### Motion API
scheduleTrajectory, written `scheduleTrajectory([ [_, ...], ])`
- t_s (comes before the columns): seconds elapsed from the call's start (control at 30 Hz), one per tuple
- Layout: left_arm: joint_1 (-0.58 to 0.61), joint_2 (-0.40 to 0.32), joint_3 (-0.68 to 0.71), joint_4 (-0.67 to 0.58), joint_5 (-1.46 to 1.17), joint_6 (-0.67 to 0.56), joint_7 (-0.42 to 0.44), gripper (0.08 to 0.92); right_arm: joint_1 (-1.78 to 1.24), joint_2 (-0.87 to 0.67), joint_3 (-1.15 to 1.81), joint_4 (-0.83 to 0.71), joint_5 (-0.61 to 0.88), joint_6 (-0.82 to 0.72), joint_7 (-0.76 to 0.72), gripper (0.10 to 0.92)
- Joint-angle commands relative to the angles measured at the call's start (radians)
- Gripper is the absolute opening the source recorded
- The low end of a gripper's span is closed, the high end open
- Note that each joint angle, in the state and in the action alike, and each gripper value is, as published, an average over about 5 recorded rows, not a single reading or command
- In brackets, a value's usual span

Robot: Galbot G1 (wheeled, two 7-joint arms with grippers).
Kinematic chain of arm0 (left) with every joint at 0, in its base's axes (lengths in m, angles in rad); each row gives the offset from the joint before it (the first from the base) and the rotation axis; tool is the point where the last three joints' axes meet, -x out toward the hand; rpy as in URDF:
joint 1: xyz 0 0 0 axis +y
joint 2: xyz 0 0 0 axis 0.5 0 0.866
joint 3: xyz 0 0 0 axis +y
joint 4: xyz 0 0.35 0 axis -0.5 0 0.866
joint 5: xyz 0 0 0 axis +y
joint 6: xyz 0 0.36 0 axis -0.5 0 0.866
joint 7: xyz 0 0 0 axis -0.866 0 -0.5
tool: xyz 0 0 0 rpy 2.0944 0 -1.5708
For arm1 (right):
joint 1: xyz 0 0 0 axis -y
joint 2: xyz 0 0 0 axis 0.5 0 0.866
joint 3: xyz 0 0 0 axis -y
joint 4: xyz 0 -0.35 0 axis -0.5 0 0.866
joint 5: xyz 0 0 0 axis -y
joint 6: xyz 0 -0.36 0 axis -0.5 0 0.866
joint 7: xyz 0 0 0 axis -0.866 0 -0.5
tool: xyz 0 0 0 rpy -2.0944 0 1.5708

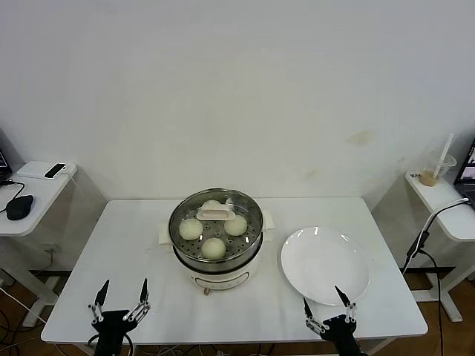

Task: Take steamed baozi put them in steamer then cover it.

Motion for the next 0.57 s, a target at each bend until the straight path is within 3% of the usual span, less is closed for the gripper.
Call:
scheduleTrajectory([
  [0.03, 0.096, -0.022, -0.036, 0.035, -0.084, -0.024, -0.004, 0.823, -0.005, -0.027, -0.04, 0.005, 0.07, -0.028, -0.014, 0.823],
  [0.57, 0.105, -0.054, -0.033, 0.048, -0.008, 0.046, 0.0, 0.823, -0.016, -0.043, -0.067, 0.04, 0.145, -0.113, 0.012, 0.823],
])
